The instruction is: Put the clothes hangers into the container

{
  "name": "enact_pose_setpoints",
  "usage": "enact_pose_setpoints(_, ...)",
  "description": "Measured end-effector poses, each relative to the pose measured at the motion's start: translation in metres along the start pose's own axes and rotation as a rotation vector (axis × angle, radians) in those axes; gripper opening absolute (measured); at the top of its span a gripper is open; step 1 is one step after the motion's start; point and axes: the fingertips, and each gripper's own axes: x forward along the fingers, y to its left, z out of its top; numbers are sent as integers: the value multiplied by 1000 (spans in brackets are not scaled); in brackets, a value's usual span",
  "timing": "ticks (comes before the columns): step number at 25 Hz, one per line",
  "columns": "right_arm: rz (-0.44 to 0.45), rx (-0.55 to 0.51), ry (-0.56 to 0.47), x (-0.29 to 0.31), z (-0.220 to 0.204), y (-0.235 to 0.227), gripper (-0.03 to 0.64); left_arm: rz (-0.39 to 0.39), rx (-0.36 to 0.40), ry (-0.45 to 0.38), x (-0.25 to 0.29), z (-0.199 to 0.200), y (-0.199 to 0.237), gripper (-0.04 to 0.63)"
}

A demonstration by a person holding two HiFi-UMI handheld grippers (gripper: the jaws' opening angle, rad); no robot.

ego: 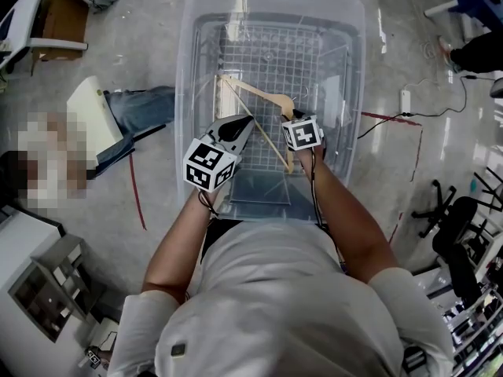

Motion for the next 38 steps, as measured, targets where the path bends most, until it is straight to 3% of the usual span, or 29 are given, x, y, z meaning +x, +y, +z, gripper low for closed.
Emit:
enact_pose_setpoints(9, 23, -30, -61, -16, 20, 15, 164, 2, 10, -14, -10, 1, -5, 17)
enact_pose_setpoints(20, 48, -115, -309, -97, 83, 62, 92, -3, 61, -67, -48, 24, -18, 17)
enact_pose_setpoints(25, 88, -122, -394, -141, 84, 91, 65, -18, 85, -80, -73, 24, -37, 17)
enact_pose_setpoints(38, 87, -159, -705, -259, 104, 160, 29, -57, 183, -188, -152, 48, -75, 17)
